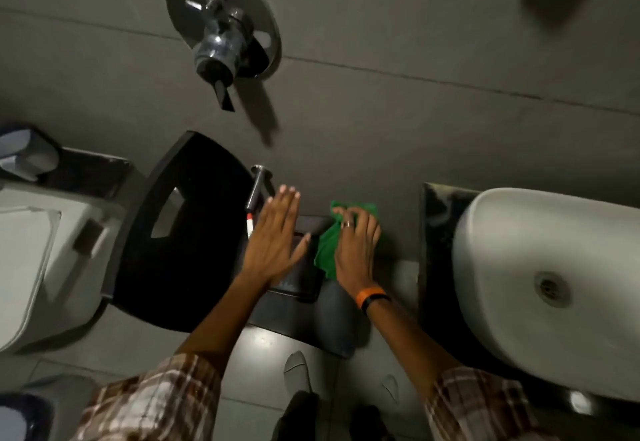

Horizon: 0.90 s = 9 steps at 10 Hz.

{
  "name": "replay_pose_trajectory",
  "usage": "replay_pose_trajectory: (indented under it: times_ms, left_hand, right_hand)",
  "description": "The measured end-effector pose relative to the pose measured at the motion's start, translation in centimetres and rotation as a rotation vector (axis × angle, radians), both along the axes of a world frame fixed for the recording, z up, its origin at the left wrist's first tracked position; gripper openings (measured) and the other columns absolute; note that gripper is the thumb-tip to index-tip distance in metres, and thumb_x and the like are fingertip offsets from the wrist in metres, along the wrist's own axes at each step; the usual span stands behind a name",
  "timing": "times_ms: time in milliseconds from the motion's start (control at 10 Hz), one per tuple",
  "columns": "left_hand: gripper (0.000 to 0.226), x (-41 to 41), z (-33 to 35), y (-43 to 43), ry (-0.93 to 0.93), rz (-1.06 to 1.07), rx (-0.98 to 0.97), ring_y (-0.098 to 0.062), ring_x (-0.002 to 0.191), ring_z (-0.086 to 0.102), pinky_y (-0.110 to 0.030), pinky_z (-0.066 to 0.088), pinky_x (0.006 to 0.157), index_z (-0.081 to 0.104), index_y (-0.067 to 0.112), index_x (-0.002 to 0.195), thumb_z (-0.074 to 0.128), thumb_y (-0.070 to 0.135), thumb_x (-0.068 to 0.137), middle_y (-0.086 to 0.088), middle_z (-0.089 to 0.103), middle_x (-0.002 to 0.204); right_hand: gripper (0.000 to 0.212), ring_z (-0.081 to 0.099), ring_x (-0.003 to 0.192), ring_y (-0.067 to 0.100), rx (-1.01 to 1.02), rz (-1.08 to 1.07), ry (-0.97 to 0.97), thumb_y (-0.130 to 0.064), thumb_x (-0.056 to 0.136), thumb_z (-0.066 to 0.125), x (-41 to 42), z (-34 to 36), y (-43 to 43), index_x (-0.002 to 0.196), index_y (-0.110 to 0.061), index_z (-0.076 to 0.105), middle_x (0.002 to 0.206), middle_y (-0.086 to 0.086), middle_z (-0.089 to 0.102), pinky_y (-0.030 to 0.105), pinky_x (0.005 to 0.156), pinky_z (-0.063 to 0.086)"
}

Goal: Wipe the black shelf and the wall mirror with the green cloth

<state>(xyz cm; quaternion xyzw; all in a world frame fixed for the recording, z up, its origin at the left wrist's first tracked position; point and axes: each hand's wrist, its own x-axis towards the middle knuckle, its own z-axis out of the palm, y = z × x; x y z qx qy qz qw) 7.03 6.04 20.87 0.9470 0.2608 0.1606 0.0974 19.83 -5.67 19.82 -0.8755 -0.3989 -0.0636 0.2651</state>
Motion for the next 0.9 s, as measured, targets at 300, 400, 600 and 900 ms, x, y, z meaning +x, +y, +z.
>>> replay_pose_trajectory:
  times_ms: [300,400,600,900]
  left_hand:
    - [0.070,-3.2,-18.8,-0.7,0.190,0.016,-0.170,-0.024,0.154,0.016,-0.030,0.001,0.127,0.029,0.003,0.157,0.035,0.045,0.102,-0.014,0.019,0.165]
    - [0.068,-2.9,-21.6,-0.1,0.184,0.028,-0.165,-0.022,0.153,0.017,-0.027,-0.002,0.126,0.032,0.001,0.156,0.037,0.041,0.101,-0.012,0.018,0.163]
    - [0.065,-1.9,-26.5,1.4,0.248,-0.017,-0.185,-0.024,0.157,0.010,-0.039,0.008,0.130,0.022,0.002,0.159,0.031,0.037,0.104,-0.016,0.019,0.167]
    - [0.065,-1.2,-23.4,0.3,0.226,0.009,-0.216,-0.025,0.157,0.012,-0.042,0.006,0.128,0.023,0.002,0.159,0.027,0.038,0.105,-0.016,0.017,0.167]
  right_hand:
    - [0.042,0.055,0.126,0.032,-0.482,0.161,0.190,-0.014,0.094,0.051,-4.0,-22.5,2.6,0.135,-0.018,0.058,0.131,0.011,0.059,0.047,0.115,0.039]
    - [0.047,0.047,0.138,0.031,-0.516,0.190,0.159,-0.023,0.100,0.046,-3.6,-26.0,4.3,0.147,-0.019,0.046,0.145,0.009,0.053,0.049,0.123,0.029]
    - [0.066,-0.001,0.158,0.027,-0.666,0.187,0.088,-0.045,0.105,0.022,-2.6,-31.5,5.8,0.161,-0.013,0.006,0.171,0.007,0.003,0.053,0.128,-0.005]
    - [0.066,-0.002,0.158,0.029,-0.649,0.233,0.012,-0.043,0.105,0.020,-1.9,-25.9,5.5,0.161,-0.010,0.008,0.171,0.010,0.002,0.055,0.128,0.004]
